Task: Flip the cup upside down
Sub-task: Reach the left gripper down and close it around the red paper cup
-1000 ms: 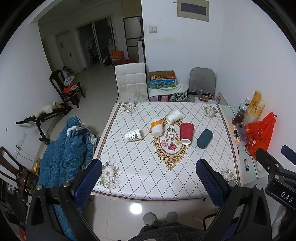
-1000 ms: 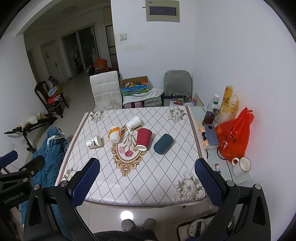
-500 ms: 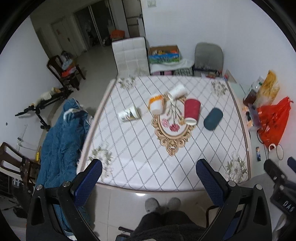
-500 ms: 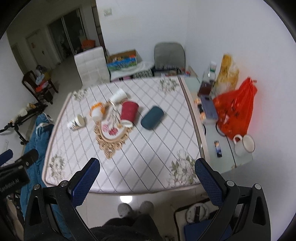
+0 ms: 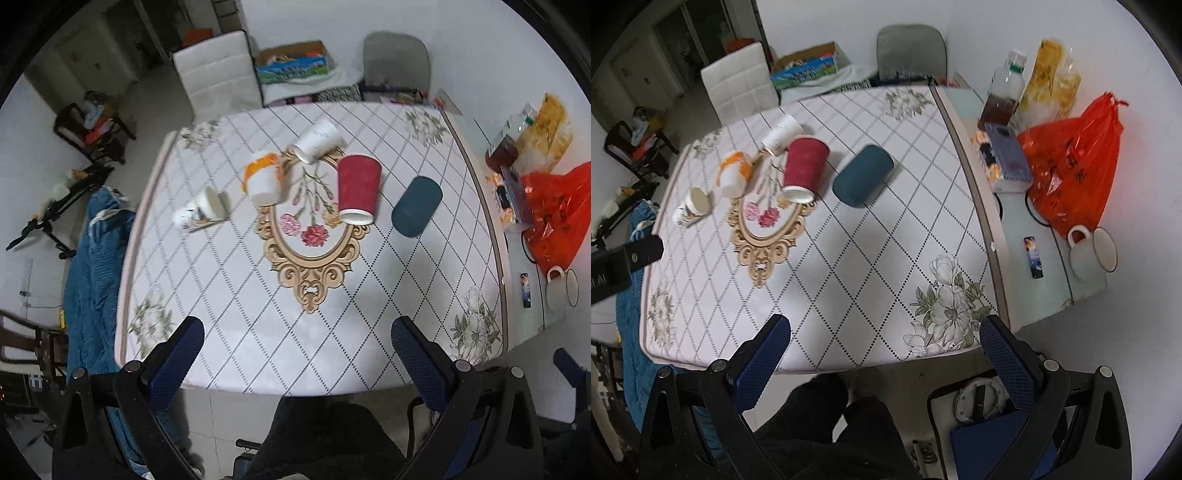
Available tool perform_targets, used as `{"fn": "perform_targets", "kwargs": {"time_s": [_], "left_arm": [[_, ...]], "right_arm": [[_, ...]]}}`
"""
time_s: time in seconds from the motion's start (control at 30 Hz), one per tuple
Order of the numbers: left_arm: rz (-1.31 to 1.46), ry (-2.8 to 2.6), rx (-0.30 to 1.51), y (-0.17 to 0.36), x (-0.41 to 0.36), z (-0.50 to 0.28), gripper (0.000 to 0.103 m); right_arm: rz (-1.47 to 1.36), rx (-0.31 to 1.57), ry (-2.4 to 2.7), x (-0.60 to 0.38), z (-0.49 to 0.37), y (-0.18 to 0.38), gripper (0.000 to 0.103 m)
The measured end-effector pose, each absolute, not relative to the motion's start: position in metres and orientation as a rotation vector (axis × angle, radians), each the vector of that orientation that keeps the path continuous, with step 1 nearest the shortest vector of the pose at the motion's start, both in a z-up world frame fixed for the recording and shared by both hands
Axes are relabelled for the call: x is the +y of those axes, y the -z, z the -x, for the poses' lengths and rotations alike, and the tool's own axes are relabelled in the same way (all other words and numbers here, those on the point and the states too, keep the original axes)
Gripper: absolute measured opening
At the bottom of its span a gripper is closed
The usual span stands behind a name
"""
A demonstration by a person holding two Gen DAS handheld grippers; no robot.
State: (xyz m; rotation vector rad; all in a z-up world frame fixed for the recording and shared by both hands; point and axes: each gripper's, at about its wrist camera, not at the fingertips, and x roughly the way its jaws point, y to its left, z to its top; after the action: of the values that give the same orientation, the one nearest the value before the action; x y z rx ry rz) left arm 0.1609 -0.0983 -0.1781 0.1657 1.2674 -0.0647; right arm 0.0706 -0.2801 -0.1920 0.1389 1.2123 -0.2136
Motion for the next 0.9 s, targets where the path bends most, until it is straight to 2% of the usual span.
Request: {"fn": "perform_targets", "kwargs": {"time_s": [0.63,0.9], "left_arm": [[-0.200,0.186,1.487,0.282,-0.126,-0.339,0.103],[-0.234,0.262,1.579,0.328,-0.157,-0.384,0.103]], "right_arm": [[-0.170,1.459,0.323,-0.275,-0.190,0.315,0.103],[-0.160,1.546,0.361,-0.280,-0.217,0.358,0.103]]}}
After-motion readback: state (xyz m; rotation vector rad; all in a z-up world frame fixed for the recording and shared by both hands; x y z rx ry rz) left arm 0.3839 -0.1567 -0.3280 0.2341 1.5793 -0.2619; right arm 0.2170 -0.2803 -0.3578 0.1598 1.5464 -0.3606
